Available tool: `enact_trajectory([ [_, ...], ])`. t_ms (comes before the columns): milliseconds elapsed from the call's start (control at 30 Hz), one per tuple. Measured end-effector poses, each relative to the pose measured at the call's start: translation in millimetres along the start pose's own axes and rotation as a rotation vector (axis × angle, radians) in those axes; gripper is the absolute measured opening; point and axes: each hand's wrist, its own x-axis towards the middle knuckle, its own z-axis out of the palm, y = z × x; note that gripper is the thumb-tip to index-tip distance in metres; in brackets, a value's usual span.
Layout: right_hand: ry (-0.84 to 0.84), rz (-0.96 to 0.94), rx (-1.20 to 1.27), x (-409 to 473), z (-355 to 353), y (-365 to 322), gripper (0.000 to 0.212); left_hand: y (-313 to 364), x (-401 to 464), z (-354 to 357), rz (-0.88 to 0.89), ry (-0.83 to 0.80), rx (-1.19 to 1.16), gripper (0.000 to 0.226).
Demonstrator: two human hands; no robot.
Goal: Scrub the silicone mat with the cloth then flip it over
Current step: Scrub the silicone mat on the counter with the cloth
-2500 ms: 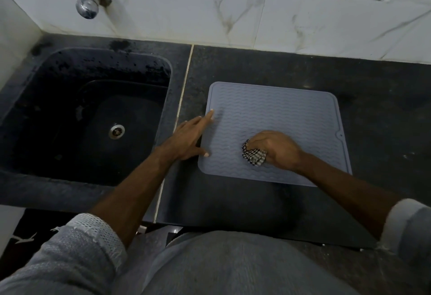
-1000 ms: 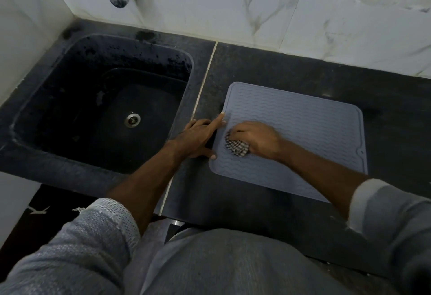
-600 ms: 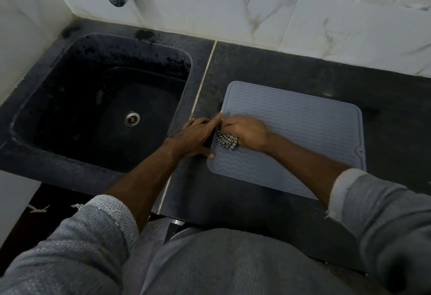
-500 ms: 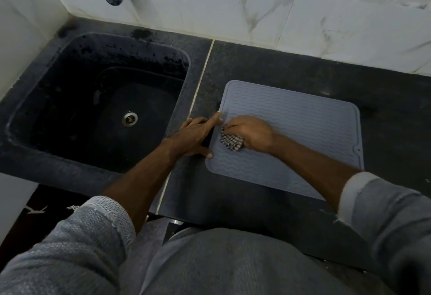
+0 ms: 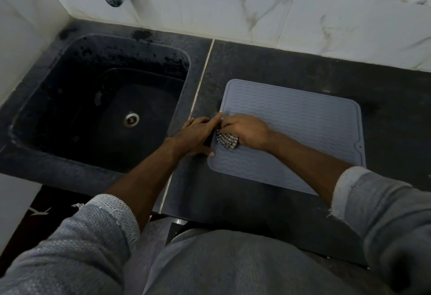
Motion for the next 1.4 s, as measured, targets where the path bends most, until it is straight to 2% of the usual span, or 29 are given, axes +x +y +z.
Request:
enact_trajectory([
  [267, 0.004, 0.022, -0.034, -73.9, -1.7, 35.9, 0.044, 0.8, -2.5, -2.3, -0.004, -0.013, -0.009, 0.120],
  [367, 0.029, 0.017, -0.006, -60.5, -7.2, 25.2, 0.042, 2.0, -1.7, -2.6, 0.003, -0.022, 0.003, 0.120],
  [433, 0.052, -0.059, 0.008, -39.8, -3.1, 6.4, 0.042, 2.0, -1.7, -4.1, 0.005, -0.028, 0.009, 0.121],
  [567, -0.026, -0.128, -0.025, -18.8, 16.0, -22.9, 0.037, 0.9, -0.8, -3.4, 0.014, -0.030, 0.073, 0.122],
  [800, -0.045, -0.098, -0.055, -82.5, 9.7, 10.7, 0.044, -0.3, -1.2, -1.2, -0.021, -0.015, 0.008, 0.117],
  [867, -0.060, -0.082, -0.054, -82.2, 7.4, 9.9, 0.042, -0.3, -0.4, -0.7, -0.029, -0.012, 0.002, 0.117],
  [1000, 0.038, -0.111, -0.021, -47.7, 11.9, -8.2, 0.040, -2.3, 2.3, -0.1, -0.036, -0.025, 0.022, 0.120],
  [1100, 0.026, -0.100, 0.004, -26.3, 20.5, -19.1, 0.036, -2.6, 2.3, 1.3, -0.047, -0.023, 0.043, 0.121],
  [1267, 0.087, -0.134, -0.046, -74.5, 18.1, 7.2, 0.039, -2.9, 0.0, 0.8, -0.035, -0.022, 0.020, 0.117],
  [1400, 0.012, -0.121, -0.075, -91.3, 13.4, 17.6, 0.041, 0.6, -0.6, -0.3, -0.047, -0.024, 0.040, 0.117],
])
